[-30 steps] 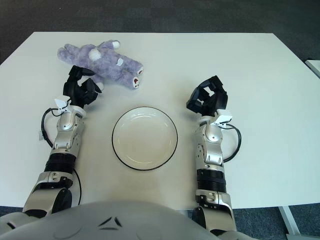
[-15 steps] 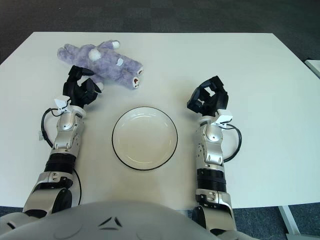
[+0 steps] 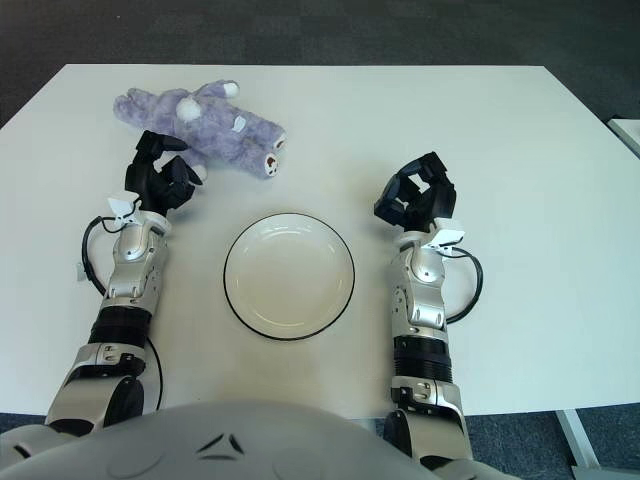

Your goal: Put the doll into the plate.

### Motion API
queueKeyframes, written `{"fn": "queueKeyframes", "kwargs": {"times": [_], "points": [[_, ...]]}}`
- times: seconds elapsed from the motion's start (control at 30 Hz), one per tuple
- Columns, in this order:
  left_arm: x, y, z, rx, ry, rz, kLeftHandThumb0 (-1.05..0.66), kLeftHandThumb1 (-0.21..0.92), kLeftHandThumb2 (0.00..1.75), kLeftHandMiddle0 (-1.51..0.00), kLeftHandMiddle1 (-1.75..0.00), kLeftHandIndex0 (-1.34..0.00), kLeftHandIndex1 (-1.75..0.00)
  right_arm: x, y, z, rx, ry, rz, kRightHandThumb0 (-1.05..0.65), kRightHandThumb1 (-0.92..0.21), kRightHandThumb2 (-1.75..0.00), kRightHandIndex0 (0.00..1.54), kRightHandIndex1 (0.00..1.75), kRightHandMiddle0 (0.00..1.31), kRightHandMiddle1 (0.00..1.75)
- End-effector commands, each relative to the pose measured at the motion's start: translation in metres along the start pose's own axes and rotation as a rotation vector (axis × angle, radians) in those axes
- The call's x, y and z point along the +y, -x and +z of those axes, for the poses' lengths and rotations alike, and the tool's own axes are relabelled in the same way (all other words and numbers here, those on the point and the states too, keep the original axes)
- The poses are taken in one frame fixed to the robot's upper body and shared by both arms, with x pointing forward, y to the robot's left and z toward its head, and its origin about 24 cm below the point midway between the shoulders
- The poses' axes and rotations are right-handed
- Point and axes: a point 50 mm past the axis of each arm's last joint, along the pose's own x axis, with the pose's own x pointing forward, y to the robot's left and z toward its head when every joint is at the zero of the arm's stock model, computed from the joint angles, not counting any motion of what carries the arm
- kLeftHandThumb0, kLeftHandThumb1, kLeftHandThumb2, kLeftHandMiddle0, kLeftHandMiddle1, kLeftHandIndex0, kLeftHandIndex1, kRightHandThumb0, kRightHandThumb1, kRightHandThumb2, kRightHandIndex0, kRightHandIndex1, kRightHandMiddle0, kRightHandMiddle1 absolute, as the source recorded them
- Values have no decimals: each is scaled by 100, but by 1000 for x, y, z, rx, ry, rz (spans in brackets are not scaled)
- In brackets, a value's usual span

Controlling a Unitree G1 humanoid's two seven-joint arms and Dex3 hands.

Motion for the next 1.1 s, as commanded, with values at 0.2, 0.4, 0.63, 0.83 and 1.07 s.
{"fn": "queueKeyframes", "kwargs": {"times": [0.2,0.4,0.63,0.83,1.07], "points": [[9,17,-16,37,-61,32,-40,59,97,-85,-172,-40,-175,-2,21,-25,105,-49,-43,-51,-27,-138,109,175,66,175],[13,13,-13,11,-110,45,-40,60,96,-83,-173,-40,-175,-4,20,-25,107,-47,-34,-50,-27,-137,108,175,65,175],[11,-8,7,-107,-132,9,-39,62,92,-87,-171,-38,-175,-4,15,-23,117,-50,1,-50,-28,-136,107,175,64,175],[16,-18,12,-131,-166,-5,-39,63,92,-90,-170,-38,-175,-2,13,-22,119,-57,21,-50,-29,-135,106,175,64,175],[14,-27,29,-184,-259,-56,-39,63,92,-89,-166,-38,-175,1,14,-23,123,-60,29,-49,-30,-134,106,175,63,175]]}}
